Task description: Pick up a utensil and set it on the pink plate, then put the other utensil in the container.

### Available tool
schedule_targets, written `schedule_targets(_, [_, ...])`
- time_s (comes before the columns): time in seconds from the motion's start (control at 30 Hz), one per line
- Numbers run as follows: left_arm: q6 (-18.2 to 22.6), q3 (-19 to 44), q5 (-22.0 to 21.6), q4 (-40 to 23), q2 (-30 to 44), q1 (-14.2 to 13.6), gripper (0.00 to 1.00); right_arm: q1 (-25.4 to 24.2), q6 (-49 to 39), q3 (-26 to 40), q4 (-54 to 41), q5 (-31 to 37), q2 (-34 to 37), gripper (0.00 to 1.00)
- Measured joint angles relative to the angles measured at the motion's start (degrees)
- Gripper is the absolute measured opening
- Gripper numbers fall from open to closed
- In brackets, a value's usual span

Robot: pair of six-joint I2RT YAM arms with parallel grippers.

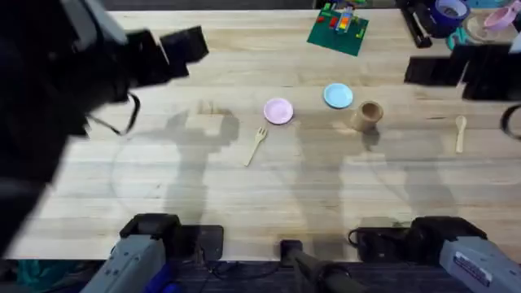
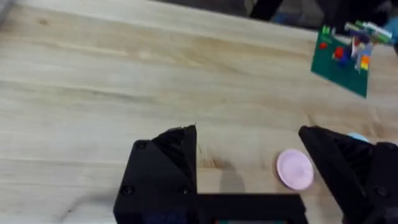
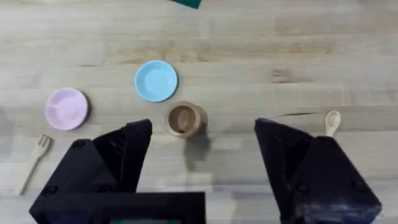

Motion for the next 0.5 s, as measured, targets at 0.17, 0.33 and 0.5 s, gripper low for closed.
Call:
schedule_targets(0.17, [0.0,15.0,2.7,-11.9,11.9,0.0,0.993,0.0,0.7,9.6,-8.5,0.0,6.3,0.995])
schedule_targets(0.33, [0.0,26.1,5.3,-20.5,20.9,0.0,0.993,0.0,0.9,14.7,-14.2,0.0,9.8,0.995])
schedule_targets(0.5, [0.0,31.8,6.9,-24.2,25.6,0.0,0.993,0.0,0.9,16.2,-15.8,-0.3,9.9,0.996])
